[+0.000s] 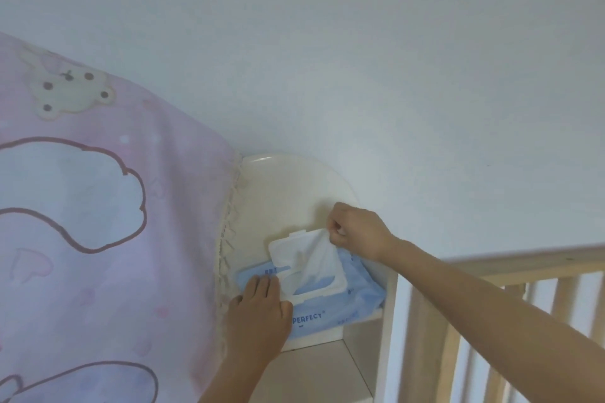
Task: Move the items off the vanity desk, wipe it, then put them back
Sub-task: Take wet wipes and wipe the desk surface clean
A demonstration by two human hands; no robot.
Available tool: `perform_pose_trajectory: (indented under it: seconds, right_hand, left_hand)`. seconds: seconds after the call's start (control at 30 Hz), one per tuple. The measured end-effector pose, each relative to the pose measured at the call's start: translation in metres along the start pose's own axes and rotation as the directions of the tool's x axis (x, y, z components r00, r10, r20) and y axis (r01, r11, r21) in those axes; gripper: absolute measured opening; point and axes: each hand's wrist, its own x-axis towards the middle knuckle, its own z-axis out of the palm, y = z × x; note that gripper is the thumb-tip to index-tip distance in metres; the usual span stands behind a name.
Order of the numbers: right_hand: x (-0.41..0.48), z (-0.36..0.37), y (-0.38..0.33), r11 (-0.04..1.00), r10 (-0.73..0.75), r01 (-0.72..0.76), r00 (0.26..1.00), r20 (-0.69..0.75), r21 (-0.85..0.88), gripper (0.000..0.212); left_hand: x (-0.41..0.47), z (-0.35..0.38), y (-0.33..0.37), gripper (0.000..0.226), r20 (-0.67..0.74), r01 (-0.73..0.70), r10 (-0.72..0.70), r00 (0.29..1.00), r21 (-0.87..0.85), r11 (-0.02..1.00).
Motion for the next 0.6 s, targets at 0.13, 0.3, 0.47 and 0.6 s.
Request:
perform_pose_trajectory:
  seconds: [0.13,0.3,0.47,0.6]
  right_hand:
    - [0.006,-0.018,-0.002,0.999,0.035,-0.035,0.999,0.016,0.021,0.007]
    - [0.012,-0.032,0.005,0.963,0.204,-0.185,0.975,-0.085,0.198,0.007]
    - [0.016,-0.053,0.009,0.891,0.325,-0.251,0.935,-0.144,0.379,0.019]
    - [0.014,-0.068,0.004,0.869,0.344,-0.248,0.924,-0.163,0.428,0.026]
  left_hand:
    - [-0.001,0.0,0.0,0.043,0.011,0.015,-0.015,1.0,-0.005,1.0]
    - [-0.002,-0.001,0.0,0.044,0.015,0.005,-0.005,1.0,-0.004,1.0]
    - [-0.001,0.0,0.0,0.044,0.041,-0.016,0.017,0.999,-0.006,1.0]
    - [0.0,0.001,-0.002,0.044,0.012,-0.014,0.014,1.0,0.014,1.0]
